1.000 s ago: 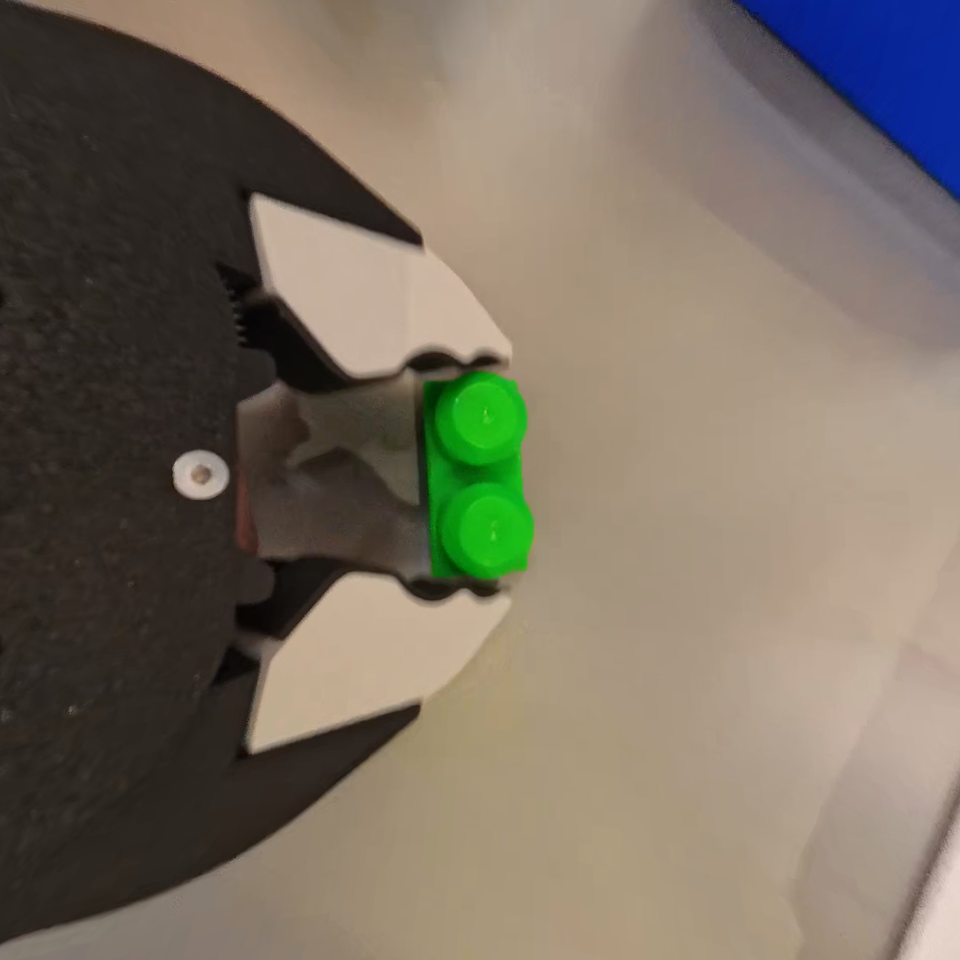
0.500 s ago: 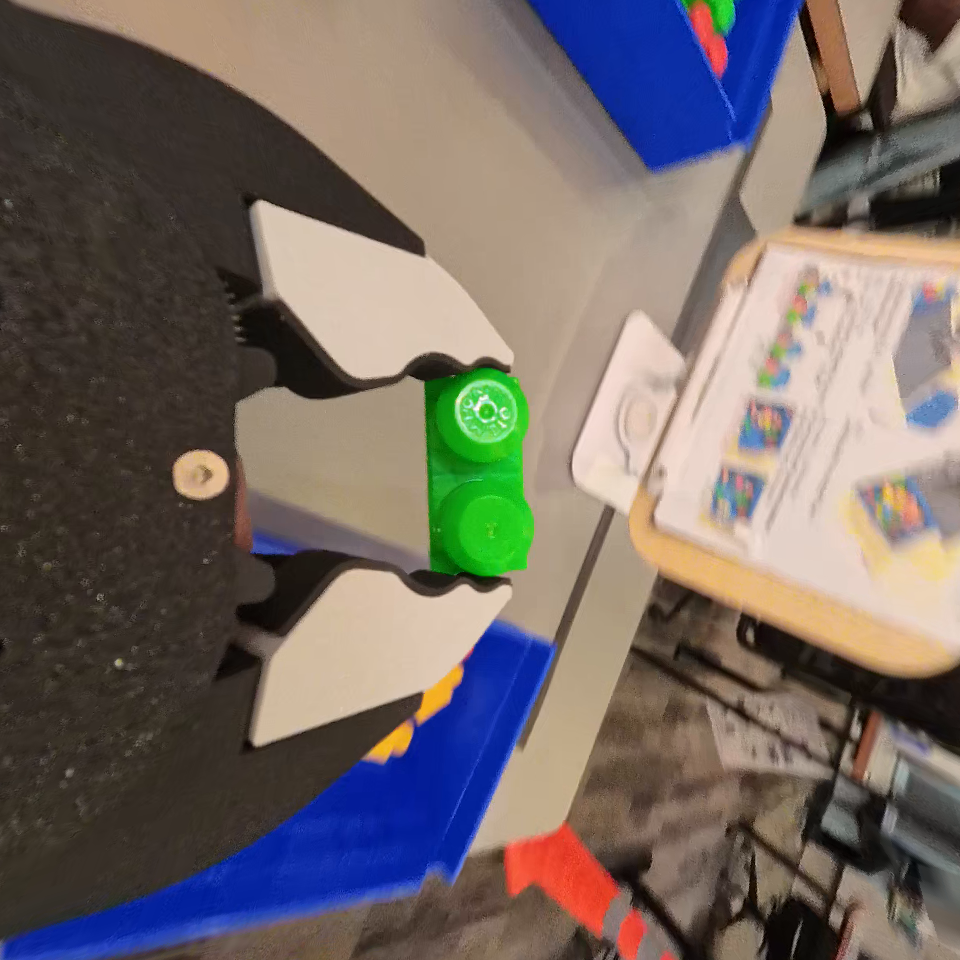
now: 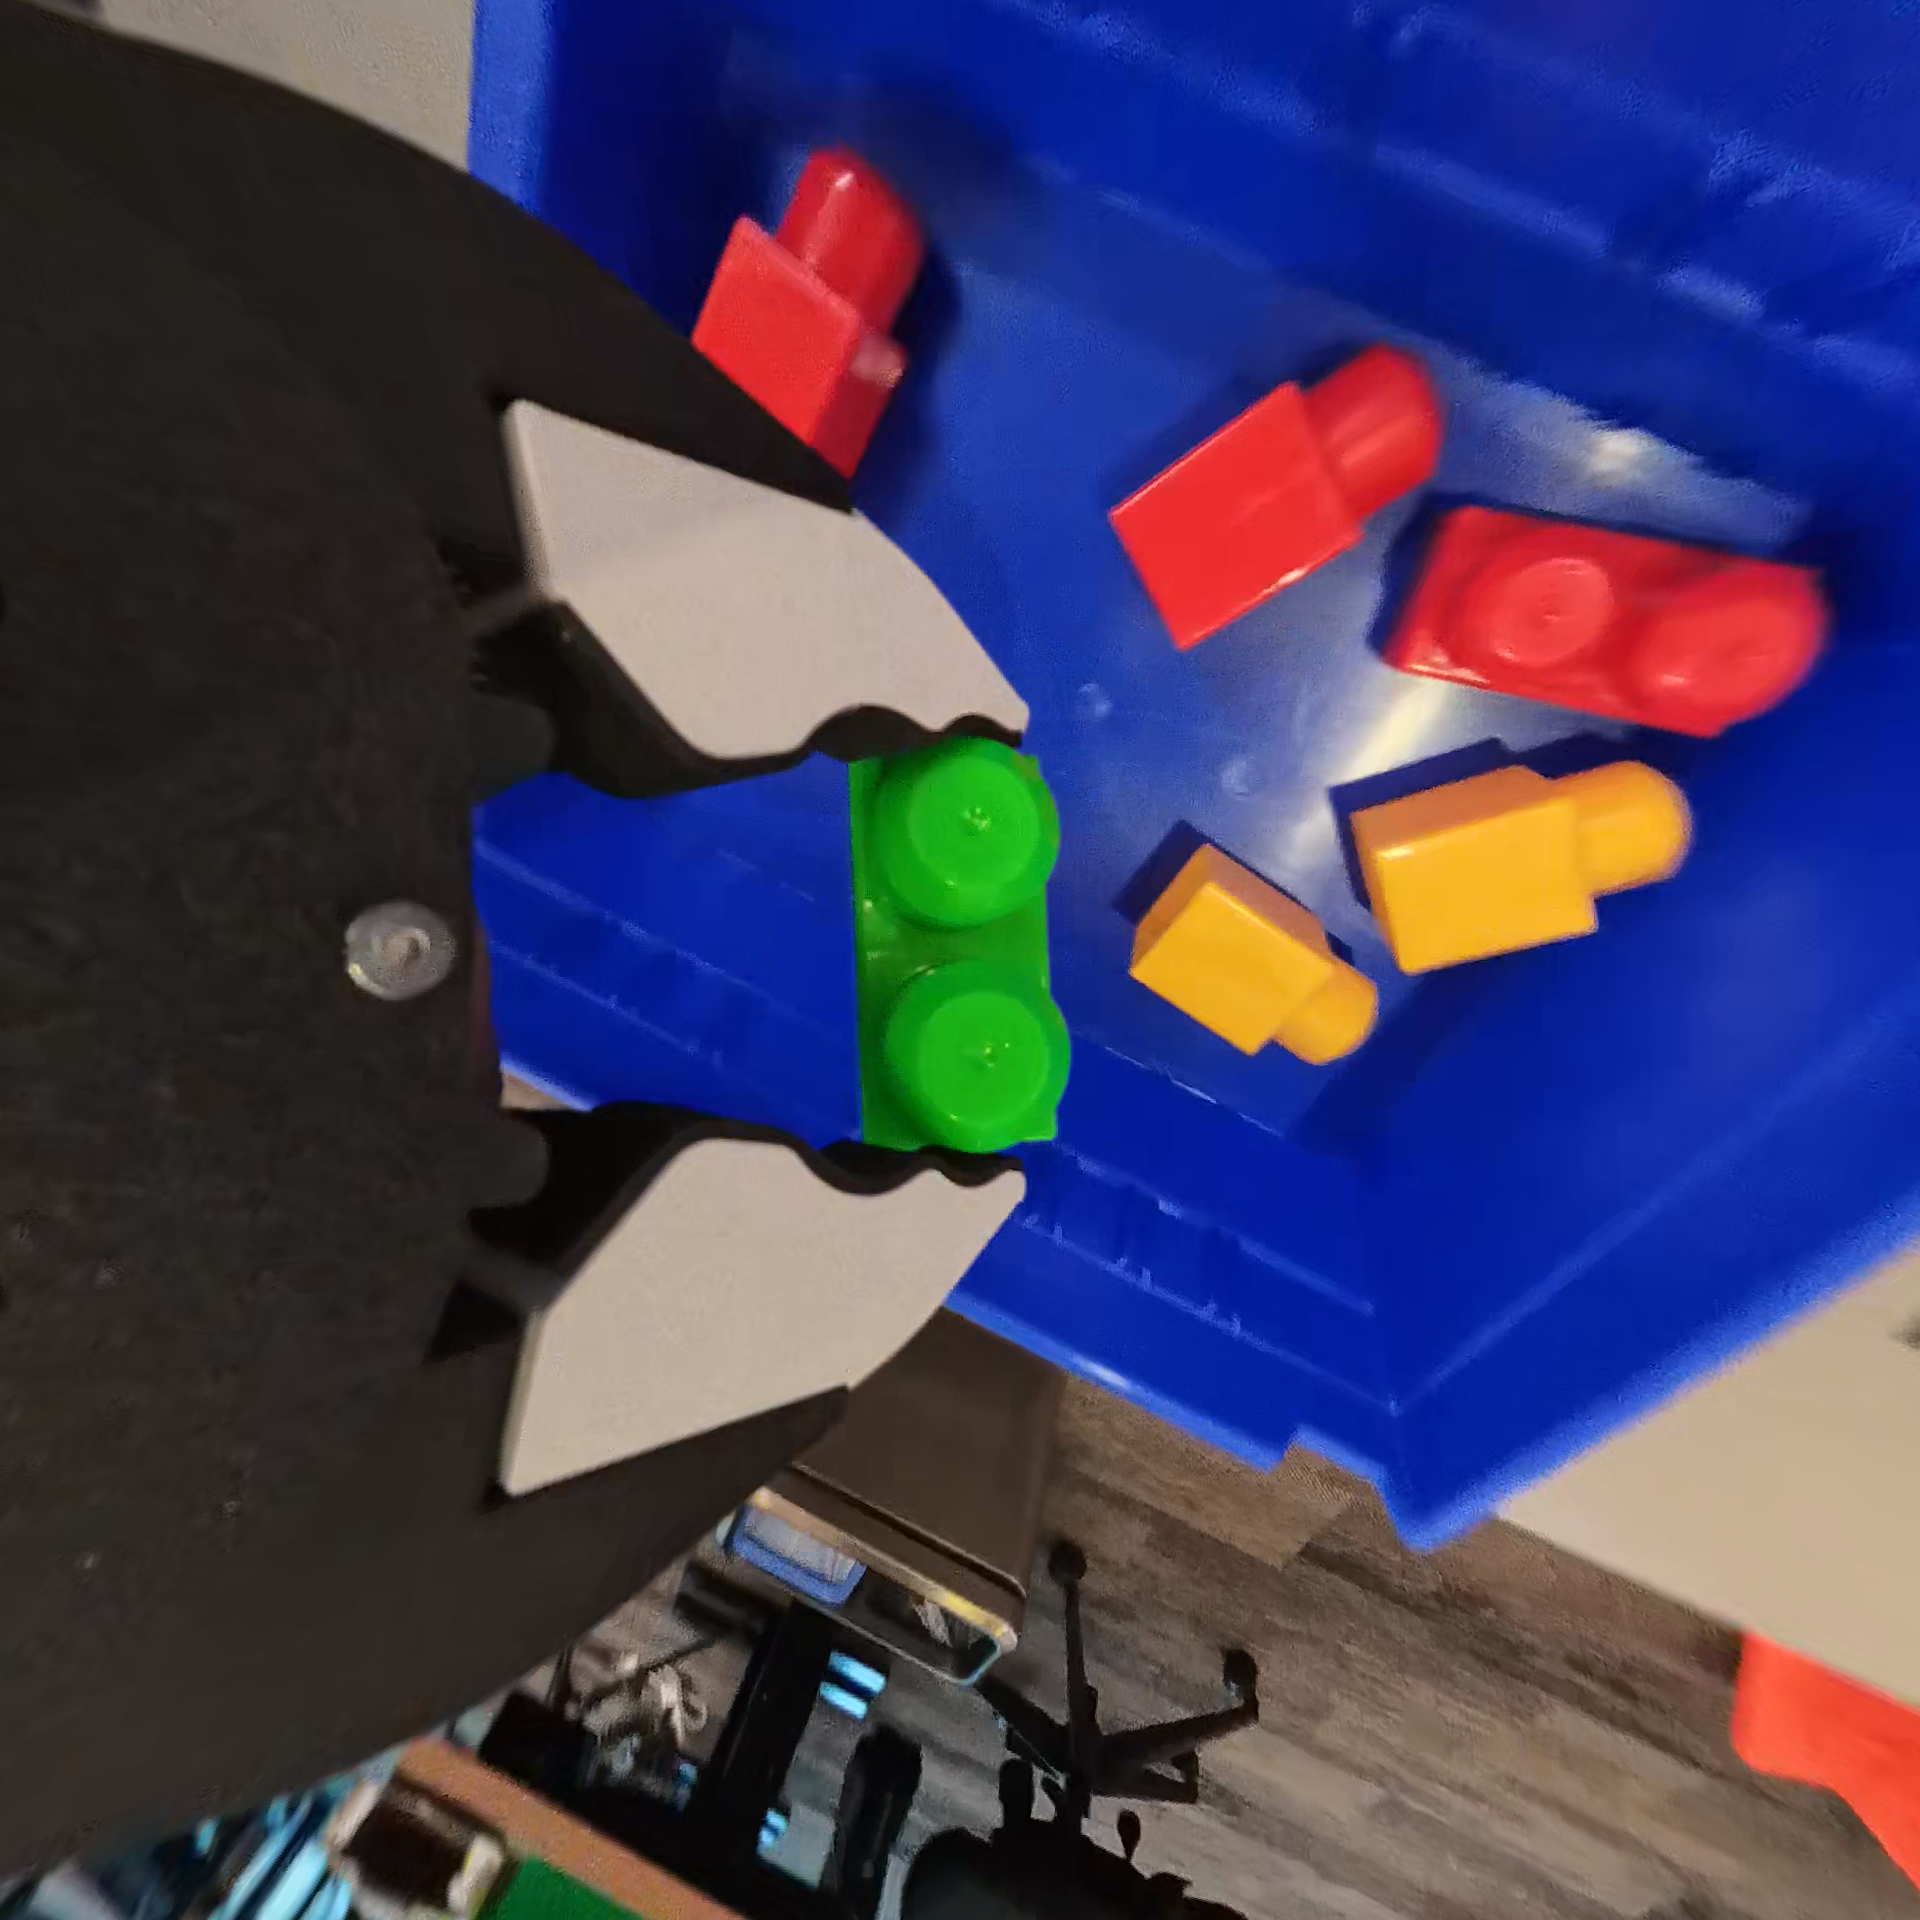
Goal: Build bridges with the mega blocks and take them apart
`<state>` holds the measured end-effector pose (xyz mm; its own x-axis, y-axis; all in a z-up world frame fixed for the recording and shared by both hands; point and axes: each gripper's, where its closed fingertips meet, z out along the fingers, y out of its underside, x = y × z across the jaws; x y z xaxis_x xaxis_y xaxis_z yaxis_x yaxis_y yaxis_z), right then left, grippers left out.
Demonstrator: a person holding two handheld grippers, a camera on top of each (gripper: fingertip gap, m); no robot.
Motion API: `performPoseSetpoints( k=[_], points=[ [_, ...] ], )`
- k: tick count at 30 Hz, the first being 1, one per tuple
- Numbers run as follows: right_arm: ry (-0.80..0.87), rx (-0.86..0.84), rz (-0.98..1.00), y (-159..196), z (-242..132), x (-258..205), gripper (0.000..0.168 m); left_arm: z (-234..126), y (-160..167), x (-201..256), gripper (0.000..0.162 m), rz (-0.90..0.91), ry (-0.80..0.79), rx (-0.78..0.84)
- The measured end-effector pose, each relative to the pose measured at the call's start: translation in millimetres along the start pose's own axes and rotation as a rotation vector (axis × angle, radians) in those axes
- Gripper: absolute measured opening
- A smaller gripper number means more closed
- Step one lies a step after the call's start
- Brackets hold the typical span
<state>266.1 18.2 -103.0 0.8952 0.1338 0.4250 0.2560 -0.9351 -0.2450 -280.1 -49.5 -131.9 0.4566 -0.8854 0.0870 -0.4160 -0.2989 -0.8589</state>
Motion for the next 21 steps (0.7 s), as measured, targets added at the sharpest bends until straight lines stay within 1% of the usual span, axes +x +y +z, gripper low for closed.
performPoseSetpoints(
  k=[3,5,7,10,12,16,21],
  points=[
    [-0.067,-0.126,-0.172,14.0,11.3,-11.1,0.073,3.2,3.4,-0.6,0.049,0.004,0.002,-0.017],
    [-0.071,-0.229,-0.268,26.4,18.2,-11.3,0.073,6.0,7.1,-0.9,0.049,0.000,0.008,-0.030],
    [-0.101,-0.284,-0.358,32.9,25.9,-14.7,0.073,8.1,10.1,0.0,0.049,-0.008,0.019,-0.040],
    [-0.059,-0.355,-0.447,35.9,38.1,-6.7,0.073,9.0,12.9,0.3,0.050,-0.005,0.021,-0.051],
    [-0.050,-0.353,-0.455,32.7,46.7,-2.8,0.073,8.1,13.0,-0.1,0.050,0.001,0.016,-0.053],
    [-0.072,-0.295,-0.398,27.7,60.0,0.7,0.073,4.7,11.5,-1.9,0.050,0.001,0.006,-0.046],
    [-0.041,-0.240,-0.387,28.8,59.5,5.1,0.077,3.5,14.4,-4.2,0.051,-0.012,0.003,-0.051]
  ],
)
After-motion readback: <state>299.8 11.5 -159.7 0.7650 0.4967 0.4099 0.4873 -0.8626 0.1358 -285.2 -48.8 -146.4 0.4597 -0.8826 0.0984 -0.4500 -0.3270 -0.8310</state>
